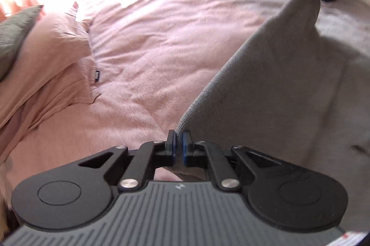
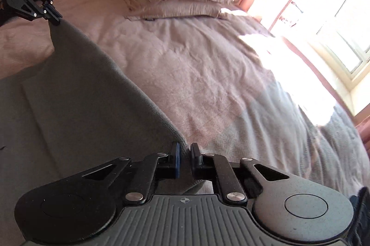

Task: Fold clothes
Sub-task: 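Grasp the skirt side edge with the left gripper while the right gripper grasps it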

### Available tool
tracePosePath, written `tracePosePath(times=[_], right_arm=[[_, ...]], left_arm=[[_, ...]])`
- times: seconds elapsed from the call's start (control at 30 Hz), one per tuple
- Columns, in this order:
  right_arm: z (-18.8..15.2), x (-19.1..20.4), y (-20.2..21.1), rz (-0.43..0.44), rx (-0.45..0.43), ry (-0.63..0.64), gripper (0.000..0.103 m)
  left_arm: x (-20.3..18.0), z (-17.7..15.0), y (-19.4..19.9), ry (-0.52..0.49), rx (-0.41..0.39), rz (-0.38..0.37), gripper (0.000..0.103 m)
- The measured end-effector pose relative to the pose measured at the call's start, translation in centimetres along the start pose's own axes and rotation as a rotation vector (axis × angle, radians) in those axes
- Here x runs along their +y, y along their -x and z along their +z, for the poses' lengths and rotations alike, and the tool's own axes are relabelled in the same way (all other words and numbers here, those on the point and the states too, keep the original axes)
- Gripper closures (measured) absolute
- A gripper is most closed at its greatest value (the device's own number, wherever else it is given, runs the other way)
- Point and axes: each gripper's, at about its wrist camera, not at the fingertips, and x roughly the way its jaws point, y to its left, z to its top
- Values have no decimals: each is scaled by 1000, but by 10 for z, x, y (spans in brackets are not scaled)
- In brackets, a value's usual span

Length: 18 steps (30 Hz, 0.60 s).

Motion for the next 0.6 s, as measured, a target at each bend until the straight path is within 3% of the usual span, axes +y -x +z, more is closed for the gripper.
tracePosePath(times=[0.17,0.33,0.43,0.53,0.6], right_arm=[[-37,76,96,-43,-24,-12,98],[-90,153,147,-24,12,-32,98],[-132,198,143,-8,114,-14,98],[-168,223,119,-9,333,-31,97],[-181,223,122,12,363,-132,96]], left_arm=[[-57,-35,102,133,-36,22,100],[-130,-88,157,241,31,36,100],[-174,-125,158,296,106,22,98],[-211,-161,144,358,231,12,84],[-228,-179,144,394,280,27,81]])
